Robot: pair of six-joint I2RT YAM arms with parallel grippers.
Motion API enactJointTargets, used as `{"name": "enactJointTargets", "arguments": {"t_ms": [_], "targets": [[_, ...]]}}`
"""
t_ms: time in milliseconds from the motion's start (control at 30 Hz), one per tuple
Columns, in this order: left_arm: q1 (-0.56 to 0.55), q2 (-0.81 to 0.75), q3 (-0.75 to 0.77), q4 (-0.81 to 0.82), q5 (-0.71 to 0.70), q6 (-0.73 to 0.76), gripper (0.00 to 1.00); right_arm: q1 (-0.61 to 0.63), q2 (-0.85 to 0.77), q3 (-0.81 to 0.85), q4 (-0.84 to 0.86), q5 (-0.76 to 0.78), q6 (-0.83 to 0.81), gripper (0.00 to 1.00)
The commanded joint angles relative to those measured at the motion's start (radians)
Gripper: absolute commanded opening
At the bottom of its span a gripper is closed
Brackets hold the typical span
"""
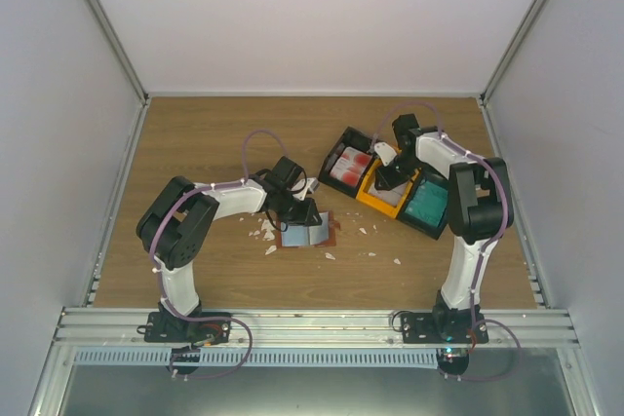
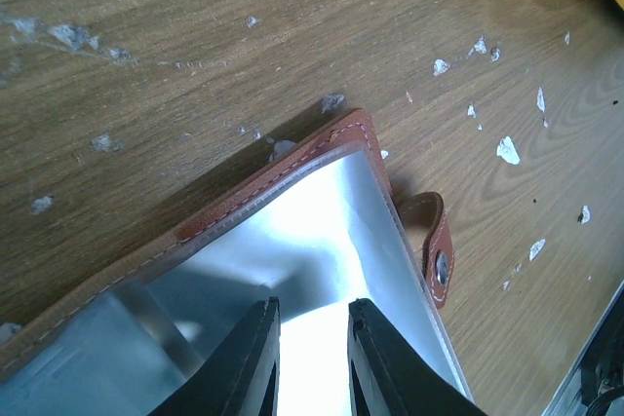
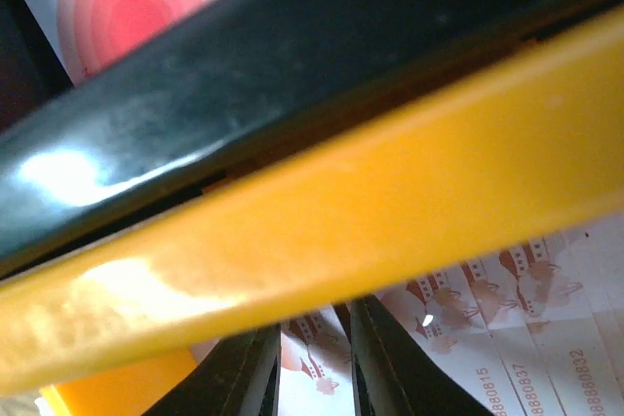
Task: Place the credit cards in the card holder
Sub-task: Pick up the credit card from the storage box.
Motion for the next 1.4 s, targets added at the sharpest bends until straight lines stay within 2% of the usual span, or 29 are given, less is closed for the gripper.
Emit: {"name": "enactJointTargets", "arguments": {"t_ms": [0,300,633,1100,1367], "targets": [[0.008,0.010,0.019,0.001,-0.018,0.010,0.24,0.010,-0.042,-0.001,-0.050,-0.098,-0.003,0.20],[0.011,0.023,0.028,0.005,-0.020,0.002,0.24,0.022,-0.103,-0.054,-0.043,-0.141,0.020,0.17],[0.012,0.016,0.015,0.012,-0.015,-0.009,0.24,0.088,-0.157,-0.121,-0.038,-0.121,0.072,0.24],[0.015,0.020,0.012,0.016,-0.007,-0.002,0.24,0.108,-0.184,-0.156,-0.041,-0.110,0.082,0.35],[0.015,0.020,0.008,0.015,-0.005,-0.003,0.24,0.130,-0.215,-0.184,-0.032,-0.100,0.086,0.35]]}}
